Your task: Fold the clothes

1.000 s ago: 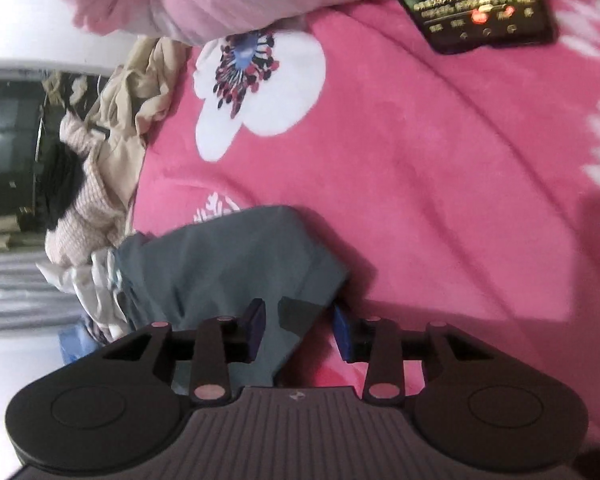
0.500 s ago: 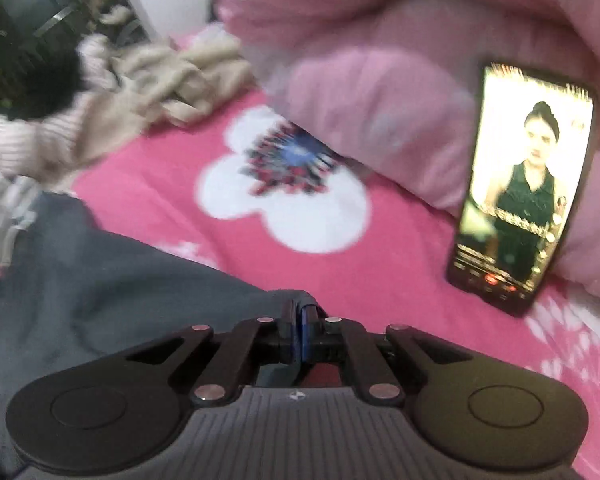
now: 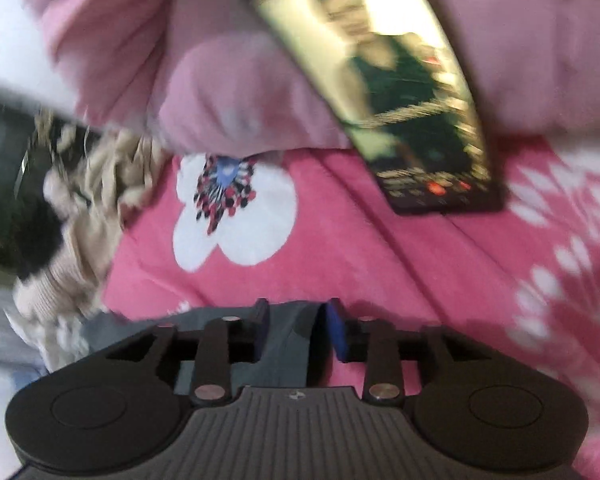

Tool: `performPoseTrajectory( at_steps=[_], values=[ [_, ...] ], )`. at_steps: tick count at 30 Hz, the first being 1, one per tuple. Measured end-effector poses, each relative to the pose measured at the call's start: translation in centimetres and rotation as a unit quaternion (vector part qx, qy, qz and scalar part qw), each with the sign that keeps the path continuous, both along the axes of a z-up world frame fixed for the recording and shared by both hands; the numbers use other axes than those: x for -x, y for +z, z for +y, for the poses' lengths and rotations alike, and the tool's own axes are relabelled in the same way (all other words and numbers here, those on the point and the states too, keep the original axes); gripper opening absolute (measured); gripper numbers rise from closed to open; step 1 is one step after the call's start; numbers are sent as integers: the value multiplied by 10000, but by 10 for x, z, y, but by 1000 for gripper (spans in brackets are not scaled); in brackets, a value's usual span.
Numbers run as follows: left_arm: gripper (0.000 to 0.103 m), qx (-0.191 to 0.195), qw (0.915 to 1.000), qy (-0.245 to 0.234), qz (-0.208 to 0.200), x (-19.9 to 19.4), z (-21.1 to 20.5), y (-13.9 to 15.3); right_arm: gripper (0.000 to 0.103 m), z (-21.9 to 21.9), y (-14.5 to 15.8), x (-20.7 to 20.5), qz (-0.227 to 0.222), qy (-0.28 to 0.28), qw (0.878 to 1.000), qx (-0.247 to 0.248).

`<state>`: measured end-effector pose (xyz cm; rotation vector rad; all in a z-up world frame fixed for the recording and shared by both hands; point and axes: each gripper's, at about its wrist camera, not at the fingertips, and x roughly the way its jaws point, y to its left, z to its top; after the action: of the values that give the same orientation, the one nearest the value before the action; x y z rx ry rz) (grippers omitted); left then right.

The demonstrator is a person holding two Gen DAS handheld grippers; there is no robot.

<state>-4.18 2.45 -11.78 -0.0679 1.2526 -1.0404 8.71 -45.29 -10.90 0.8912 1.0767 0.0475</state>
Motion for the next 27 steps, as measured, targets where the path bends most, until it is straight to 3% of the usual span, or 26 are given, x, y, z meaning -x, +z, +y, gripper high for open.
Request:
performPoseTrajectory(
  at_steps=[3,5,8,11,14,17,20,22,25,27],
  values=[
    [42,100,9987,425,251,-9,1,-7,39,-5,-5,14,213,-102,9975,-666],
    [42,151,9986,476,155,-11,-1,-5,40,0,-3,26,303,95,9950,-946],
    [42,117,9989,311,-315,-8,-7,5,47,20,0,42,607,657,9890,-1178],
    [42,-24,9939,-86,-1099,2,-17,18,50,49,-1,55,956,1282,9796,-1220],
    [43,-159,9776,-757,-1959,18,-32,23,52,63,-2,59,1151,1481,9781,-901],
    [46,-301,9524,-1556,-2605,39,-50,17,51,50,3,50,1060,1030,9879,-479],
    [46,-393,9293,-2084,-3024,57,-67,10,52,31,7,36,926,591,9938,-189],
    [46,-370,9234,-2142,-3162,61,-76,7,52,25,7,23,867,422,9953,-16],
    [42,-316,9292,-1961,-3116,56,-87,5,53,25,3,1,735,419,9959,307],
    [17,-307,9369,-1768,-3000,51,-90,2,53,31,-2,-11,680,456,9953,520]
  ],
)
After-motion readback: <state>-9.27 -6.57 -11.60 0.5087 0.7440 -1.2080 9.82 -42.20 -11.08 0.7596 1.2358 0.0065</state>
